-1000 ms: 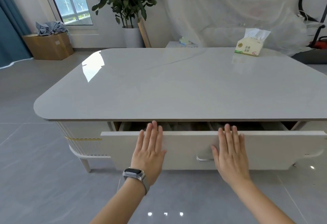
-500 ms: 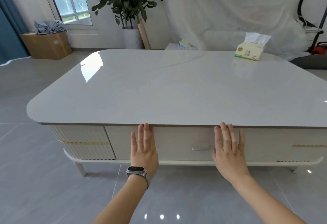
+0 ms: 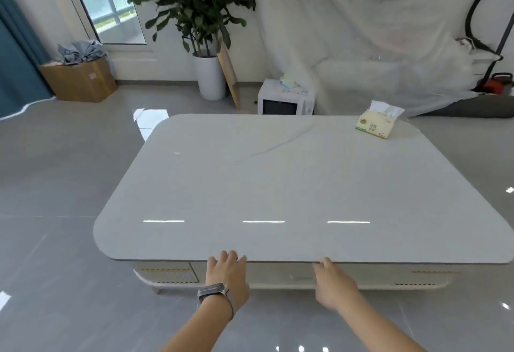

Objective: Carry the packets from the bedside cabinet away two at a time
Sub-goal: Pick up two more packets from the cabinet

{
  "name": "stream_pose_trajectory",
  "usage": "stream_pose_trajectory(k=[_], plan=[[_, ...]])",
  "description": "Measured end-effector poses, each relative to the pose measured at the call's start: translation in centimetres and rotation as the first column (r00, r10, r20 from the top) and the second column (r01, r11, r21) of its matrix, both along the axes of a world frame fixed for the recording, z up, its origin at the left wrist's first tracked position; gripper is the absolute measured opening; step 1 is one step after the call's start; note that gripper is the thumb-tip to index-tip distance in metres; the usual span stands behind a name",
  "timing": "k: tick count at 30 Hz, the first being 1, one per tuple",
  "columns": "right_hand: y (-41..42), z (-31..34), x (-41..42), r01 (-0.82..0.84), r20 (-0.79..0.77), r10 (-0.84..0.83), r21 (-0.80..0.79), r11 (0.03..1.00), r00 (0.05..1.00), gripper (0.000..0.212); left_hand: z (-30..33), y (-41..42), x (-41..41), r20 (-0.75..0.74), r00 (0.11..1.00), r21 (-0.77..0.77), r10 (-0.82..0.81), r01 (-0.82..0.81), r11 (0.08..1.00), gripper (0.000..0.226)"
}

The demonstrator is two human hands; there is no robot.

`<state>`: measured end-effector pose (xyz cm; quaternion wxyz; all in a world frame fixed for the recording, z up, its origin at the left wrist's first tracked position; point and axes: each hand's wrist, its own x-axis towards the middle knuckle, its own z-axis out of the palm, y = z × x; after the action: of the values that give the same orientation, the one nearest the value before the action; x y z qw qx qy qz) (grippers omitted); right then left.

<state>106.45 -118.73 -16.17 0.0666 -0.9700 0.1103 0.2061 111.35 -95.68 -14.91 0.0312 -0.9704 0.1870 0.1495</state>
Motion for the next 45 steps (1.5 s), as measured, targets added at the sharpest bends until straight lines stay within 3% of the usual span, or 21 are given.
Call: stream_pose_trajectory(k=[2,7,12,20,29,35,41,45], plan=[[0.4,5.5,1.0,-0.05,-0.168,0.053,0.021,0.999,0.984,0.049,5.6,0.4,0.6,-0.085,0.996,-0.008,0.009,-0.01,1.0,0.054],[0.6,19.2,2.8,-0.083,-0.238,0.088,0.031,0.996,0.967,0.049,19.3,2.1,1.5,-0.267,0.963,-0.061,0.035,-0.053,0.997,0.048],[1.1,33.1,4.3,-0.081,-0.253,0.097,0.071,0.994,0.963,0.045,32.1,5.0,2.1,-0.264,0.959,-0.078,0.106,-0.131,0.988,0.052],[5.6,50.4,9.0,-0.202,-0.106,0.206,0.054,0.978,0.973,0.04,47.5,10.9,5.1,-0.155,0.969,-0.12,0.19,-0.21,0.97,0.052],[20.5,61.0,15.4,-0.369,0.037,0.368,0.032,0.929,0.929,0.042,57.5,26.3,8.3,-0.042,0.945,-0.105,0.325,-0.327,0.939,0.055],[35.1,63.5,19.8,-0.57,0.1,0.565,0.02,0.822,0.819,0.047,59.5,39.8,7.5,-0.018,0.858,-0.076,0.513,-0.512,0.855,0.066],[52.3,63.7,25.7,-0.774,0.086,0.772,-0.015,0.633,0.629,0.056,59.6,53.3,4.9,0.016,0.69,-0.072,0.724,-0.721,0.689,0.067],[65.4,65.5,27.4,-0.898,0.135,0.893,-0.045,0.438,0.429,0.055,61.1,62.1,1.4,0.052,0.492,-0.117,0.869,-0.861,0.494,0.06]])
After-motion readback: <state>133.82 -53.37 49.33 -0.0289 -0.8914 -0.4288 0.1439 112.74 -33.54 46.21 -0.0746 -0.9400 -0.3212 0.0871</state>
